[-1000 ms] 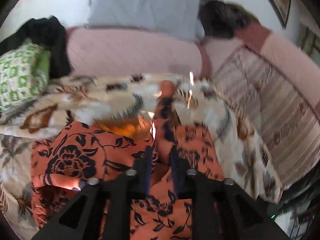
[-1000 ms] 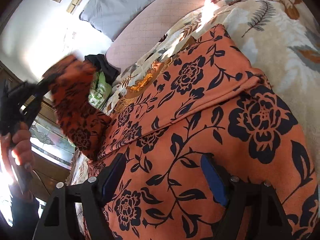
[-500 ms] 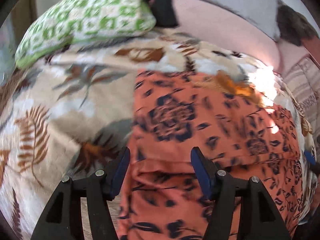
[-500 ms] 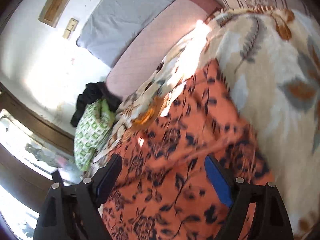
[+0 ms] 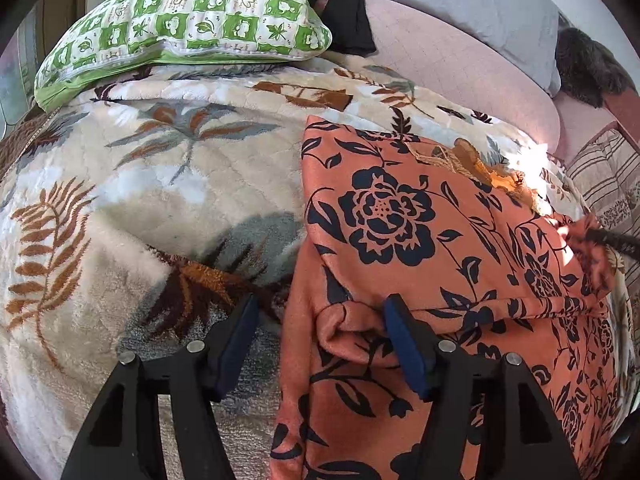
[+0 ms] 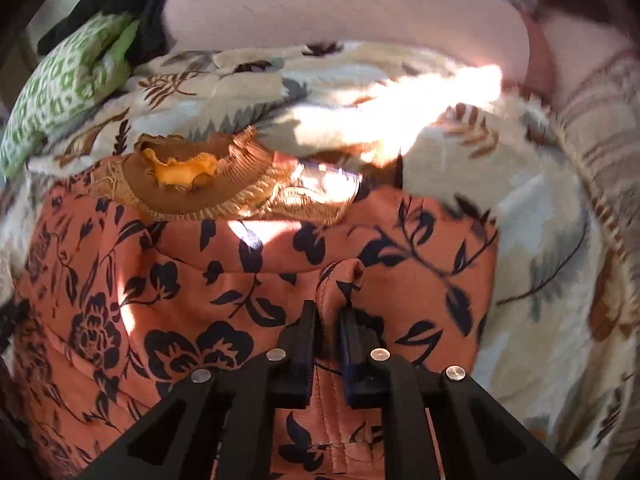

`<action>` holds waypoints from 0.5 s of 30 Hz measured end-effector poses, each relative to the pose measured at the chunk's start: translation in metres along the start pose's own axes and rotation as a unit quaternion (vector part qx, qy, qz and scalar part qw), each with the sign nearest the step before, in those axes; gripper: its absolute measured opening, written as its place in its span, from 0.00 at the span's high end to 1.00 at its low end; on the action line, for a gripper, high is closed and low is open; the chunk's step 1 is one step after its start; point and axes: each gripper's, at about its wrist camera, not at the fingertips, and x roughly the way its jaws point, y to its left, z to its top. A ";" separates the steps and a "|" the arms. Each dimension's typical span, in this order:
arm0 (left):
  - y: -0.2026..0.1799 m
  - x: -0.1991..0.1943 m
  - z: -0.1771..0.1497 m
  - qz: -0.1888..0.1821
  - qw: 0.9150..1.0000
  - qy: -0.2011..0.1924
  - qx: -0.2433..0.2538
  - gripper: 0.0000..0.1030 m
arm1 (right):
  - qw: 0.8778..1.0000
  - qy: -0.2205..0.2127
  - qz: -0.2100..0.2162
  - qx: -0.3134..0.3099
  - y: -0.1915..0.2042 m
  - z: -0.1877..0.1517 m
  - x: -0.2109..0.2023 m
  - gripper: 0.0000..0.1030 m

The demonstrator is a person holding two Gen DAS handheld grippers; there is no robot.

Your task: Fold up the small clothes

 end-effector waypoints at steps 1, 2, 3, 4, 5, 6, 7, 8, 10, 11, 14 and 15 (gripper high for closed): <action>0.000 0.000 0.000 -0.001 1.000 -0.002 0.000 0.35 | 0.999 -0.037 -0.018 0.011 -0.005 0.001 -0.018 0.90; -0.001 0.000 -0.001 -0.001 1.000 -0.003 0.002 0.34 | 0.997 -0.067 -0.038 0.026 -0.012 -0.001 -0.030 0.90; -0.002 0.001 -0.002 0.001 1.000 -0.004 0.006 0.34 | 0.995 -0.075 -0.043 0.045 -0.019 -0.002 -0.030 0.90; -0.003 0.001 -0.002 0.004 1.000 -0.005 0.010 0.33 | 0.995 -0.055 -0.036 0.069 -0.026 -0.006 -0.018 0.89; -0.004 0.001 -0.002 0.005 1.000 -0.006 0.012 0.33 | 0.996 -0.021 -0.021 0.088 -0.033 -0.013 0.000 0.85; -0.004 0.001 -0.003 0.006 1.000 -0.006 0.013 0.32 | 0.995 0.014 -0.003 0.099 -0.037 -0.020 0.022 0.83; -0.004 0.000 -0.003 0.004 1.000 -0.007 0.014 0.32 | 0.994 0.037 0.006 0.106 -0.039 -0.030 0.038 0.80; -0.004 0.000 -0.004 0.003 1.000 -0.006 0.013 0.32 | 0.992 0.030 0.013 0.122 -0.042 -0.037 0.043 0.73; -0.003 -0.002 -0.003 0.001 1.000 -0.006 0.011 0.32 | 0.984 0.001 0.044 0.173 -0.055 -0.043 0.028 0.44; -0.003 -0.004 -0.003 0.004 1.000 -0.005 0.010 0.32 | 0.979 -0.018 0.056 0.193 -0.061 -0.045 0.015 0.13; -0.006 -0.018 0.000 0.002 1.000 -0.031 0.007 0.32 | 0.969 -0.075 0.071 0.223 -0.072 -0.047 -0.026 0.10; -0.008 -0.024 0.001 0.001 0.999 -0.047 0.011 0.32 | 0.963 -0.091 0.094 0.235 -0.076 -0.048 -0.037 0.10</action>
